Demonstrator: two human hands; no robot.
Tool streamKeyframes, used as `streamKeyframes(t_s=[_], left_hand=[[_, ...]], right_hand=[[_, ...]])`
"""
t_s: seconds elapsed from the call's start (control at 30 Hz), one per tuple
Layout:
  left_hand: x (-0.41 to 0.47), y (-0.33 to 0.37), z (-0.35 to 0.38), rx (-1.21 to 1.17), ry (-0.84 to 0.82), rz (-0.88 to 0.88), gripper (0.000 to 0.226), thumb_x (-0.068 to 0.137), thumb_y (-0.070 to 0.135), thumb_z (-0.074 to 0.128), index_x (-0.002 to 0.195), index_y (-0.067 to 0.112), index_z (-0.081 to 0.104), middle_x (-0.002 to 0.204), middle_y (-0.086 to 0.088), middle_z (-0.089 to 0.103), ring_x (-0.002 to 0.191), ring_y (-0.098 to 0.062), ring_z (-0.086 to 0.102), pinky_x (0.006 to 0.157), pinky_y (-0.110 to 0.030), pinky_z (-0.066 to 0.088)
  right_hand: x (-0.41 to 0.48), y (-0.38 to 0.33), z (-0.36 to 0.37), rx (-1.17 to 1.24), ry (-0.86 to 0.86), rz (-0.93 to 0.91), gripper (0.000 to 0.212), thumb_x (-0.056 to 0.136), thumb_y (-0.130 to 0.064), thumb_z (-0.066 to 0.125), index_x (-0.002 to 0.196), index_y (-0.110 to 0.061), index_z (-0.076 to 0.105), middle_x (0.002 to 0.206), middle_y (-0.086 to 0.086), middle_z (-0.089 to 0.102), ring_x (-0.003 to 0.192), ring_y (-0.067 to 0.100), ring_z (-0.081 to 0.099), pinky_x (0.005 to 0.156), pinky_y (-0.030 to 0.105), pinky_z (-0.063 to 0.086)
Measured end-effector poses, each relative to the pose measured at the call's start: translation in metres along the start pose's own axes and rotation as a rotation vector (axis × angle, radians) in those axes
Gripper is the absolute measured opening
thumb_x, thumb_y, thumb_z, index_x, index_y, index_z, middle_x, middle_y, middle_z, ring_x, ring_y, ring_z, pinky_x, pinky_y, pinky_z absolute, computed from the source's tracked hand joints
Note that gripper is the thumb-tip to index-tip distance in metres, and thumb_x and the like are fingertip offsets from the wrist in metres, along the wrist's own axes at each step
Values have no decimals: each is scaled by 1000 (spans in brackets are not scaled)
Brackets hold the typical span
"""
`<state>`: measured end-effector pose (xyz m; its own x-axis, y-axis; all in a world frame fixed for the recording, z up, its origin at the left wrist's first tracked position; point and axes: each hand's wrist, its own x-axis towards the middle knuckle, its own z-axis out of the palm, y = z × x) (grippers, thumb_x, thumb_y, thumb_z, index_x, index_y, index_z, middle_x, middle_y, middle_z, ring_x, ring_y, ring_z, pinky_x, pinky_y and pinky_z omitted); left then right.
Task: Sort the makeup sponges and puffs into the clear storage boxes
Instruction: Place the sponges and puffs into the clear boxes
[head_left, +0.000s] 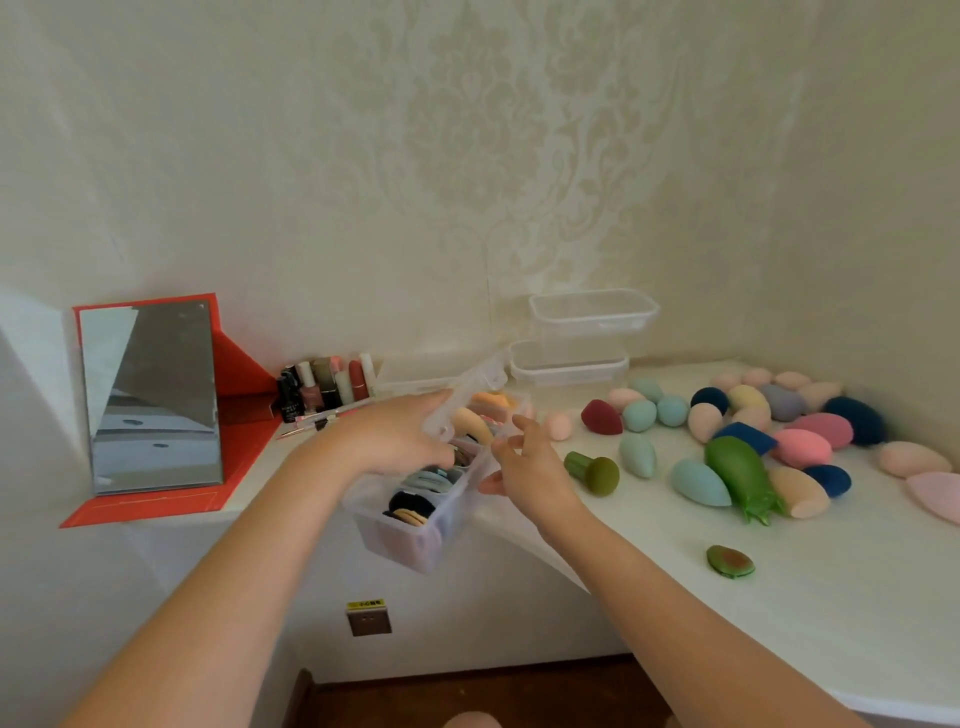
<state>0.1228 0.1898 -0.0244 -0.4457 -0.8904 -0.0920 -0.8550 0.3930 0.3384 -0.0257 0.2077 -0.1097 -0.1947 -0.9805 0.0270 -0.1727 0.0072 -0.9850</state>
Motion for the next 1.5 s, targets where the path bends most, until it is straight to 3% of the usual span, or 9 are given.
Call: streamKeyframes(t_s=[0.1, 0.17, 0.27, 0.43, 0.87, 1.0, 1.1, 1.33, 1.5], left_hand=[[7, -11, 13, 98, -48, 0, 87, 84, 27, 58, 149, 38, 2, 125, 0, 58, 91, -14, 58, 81, -27, 47], [10, -25, 22, 78, -61, 26, 92, 82, 40, 61, 148, 42, -3, 151, 5, 34, 121, -18, 50, 99, -30, 40], [7, -38, 30, 122, -69, 32, 107, 70, 62, 67, 142, 53, -12, 156, 17, -11, 146, -20, -2, 116, -55, 9], [5, -41, 35, 364, -11, -119, 129, 68, 42, 79, 143, 37, -25, 151, -1, -33, 142, -29, -21, 111, -59, -1], [3, -79, -6, -23, 94, -87, 101, 64, 52, 79, 147, 34, 25, 149, 15, 33, 132, -7, 37, 104, -24, 32], [4, -82, -27, -255, 201, -152, 43, 67, 55, 72, 105, 39, 62, 111, 15, 63, 102, -8, 58, 86, -31, 50], [8, -92, -31, -532, 299, -202, 7, 81, 38, 69, 85, 36, 64, 97, 8, 66, 96, -13, 61, 79, -40, 55], [23, -105, -7, -692, 432, -214, 6, 85, 24, 68, 88, 22, 73, 94, 4, 70, 92, -11, 64, 68, -25, 49], [34, -109, 19, -759, 663, -225, 21, 87, 33, 64, 89, 15, 74, 84, -3, 72, 85, -13, 67, 68, -22, 45]], right_hand=[[3, 0, -1, -50, -31, 11, 56, 92, -5, 45, 144, -12, 27, 112, 3, 49, 105, 33, 61, 84, 36, 54], [6, -1, -4, -88, 1, -32, 51, 89, -2, 48, 137, -9, 34, 98, -2, 48, 101, 33, 62, 90, 45, 51], [16, -1, -14, -279, 176, -248, 52, 84, 0, 51, 134, -10, 39, 122, 7, 47, 107, 30, 54, 94, 38, 46], [42, -10, -35, -863, -12, -543, 80, 73, 0, 53, 144, -29, 31, 149, 6, 27, 136, 30, 21, 112, 35, 24], [81, -23, -56, -719, -313, -521, 75, 69, -29, 82, 135, -34, 46, 129, -10, 47, 105, 6, 49, 91, 20, 41], [80, -23, -51, -667, -191, -531, 112, 60, -31, 87, 146, -40, 17, 145, -3, 24, 127, 14, 34, 106, 28, 35], [70, -22, -41, -808, -77, -740, 90, 66, -28, 82, 141, -24, 33, 137, 0, 32, 124, 19, 36, 95, 20, 34], [79, -26, -16, -1053, -477, -696, 74, 79, -27, 74, 143, -19, 38, 151, 1, 32, 134, 19, 37, 108, 27, 31], [85, -38, -8, -1178, -435, -779, 46, 75, -26, 73, 119, -15, 61, 113, 2, 59, 106, 19, 52, 85, 27, 42]])
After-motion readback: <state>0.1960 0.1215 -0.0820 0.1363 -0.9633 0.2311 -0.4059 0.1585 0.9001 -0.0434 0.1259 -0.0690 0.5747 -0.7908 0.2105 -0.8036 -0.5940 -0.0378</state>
